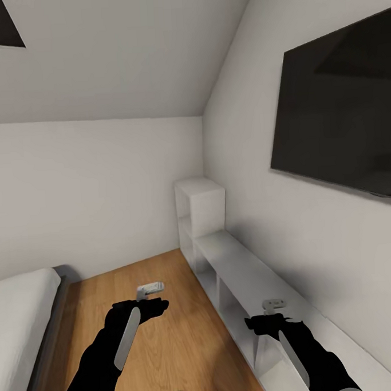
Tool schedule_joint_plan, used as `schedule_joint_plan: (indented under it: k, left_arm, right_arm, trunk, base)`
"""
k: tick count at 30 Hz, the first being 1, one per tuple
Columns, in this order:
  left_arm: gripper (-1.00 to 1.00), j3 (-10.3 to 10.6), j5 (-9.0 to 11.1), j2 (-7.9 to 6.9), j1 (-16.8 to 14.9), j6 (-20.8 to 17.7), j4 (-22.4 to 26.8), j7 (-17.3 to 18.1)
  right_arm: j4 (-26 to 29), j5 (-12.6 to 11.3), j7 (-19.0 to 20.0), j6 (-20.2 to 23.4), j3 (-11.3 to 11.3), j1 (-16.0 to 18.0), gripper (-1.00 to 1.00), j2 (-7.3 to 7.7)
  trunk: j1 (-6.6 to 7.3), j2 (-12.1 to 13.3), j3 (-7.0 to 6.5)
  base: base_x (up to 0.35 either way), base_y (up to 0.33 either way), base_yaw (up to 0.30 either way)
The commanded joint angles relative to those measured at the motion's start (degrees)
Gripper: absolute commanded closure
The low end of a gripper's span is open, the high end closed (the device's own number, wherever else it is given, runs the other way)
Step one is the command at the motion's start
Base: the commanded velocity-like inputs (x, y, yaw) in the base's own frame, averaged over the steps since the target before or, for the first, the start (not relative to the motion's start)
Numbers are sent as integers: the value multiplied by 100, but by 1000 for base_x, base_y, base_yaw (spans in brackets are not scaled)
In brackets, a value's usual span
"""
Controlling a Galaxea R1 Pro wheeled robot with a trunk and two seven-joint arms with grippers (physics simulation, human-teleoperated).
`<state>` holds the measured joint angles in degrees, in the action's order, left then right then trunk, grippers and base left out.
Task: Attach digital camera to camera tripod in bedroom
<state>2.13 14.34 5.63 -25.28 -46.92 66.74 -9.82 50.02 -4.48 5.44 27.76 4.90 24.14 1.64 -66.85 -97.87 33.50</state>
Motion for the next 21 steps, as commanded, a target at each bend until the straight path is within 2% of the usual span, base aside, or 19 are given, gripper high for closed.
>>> schedule_joint_plan:
  k: [1,10,21]
  left_arm:
    - [-100,6,61,0,-3,-19,8,-55]
    - [-100,0,60,0,-3,-19,13,-55]
    - [-100,-7,60,-6,-3,-19,14,-55]
  right_arm:
    - [8,-47,-11,28,18,3,-100,9]
    - [8,-53,6,38,34,3,-100,19]
    - [8,-47,260,45,25,3,-100,41]
  trunk:
    - [-22,-45,25]
    - [-220,-406,186]
    - [-461,-847,384]
  base:
    - [0,0,0]
    - [0,0,0]
    - [0,0,0]
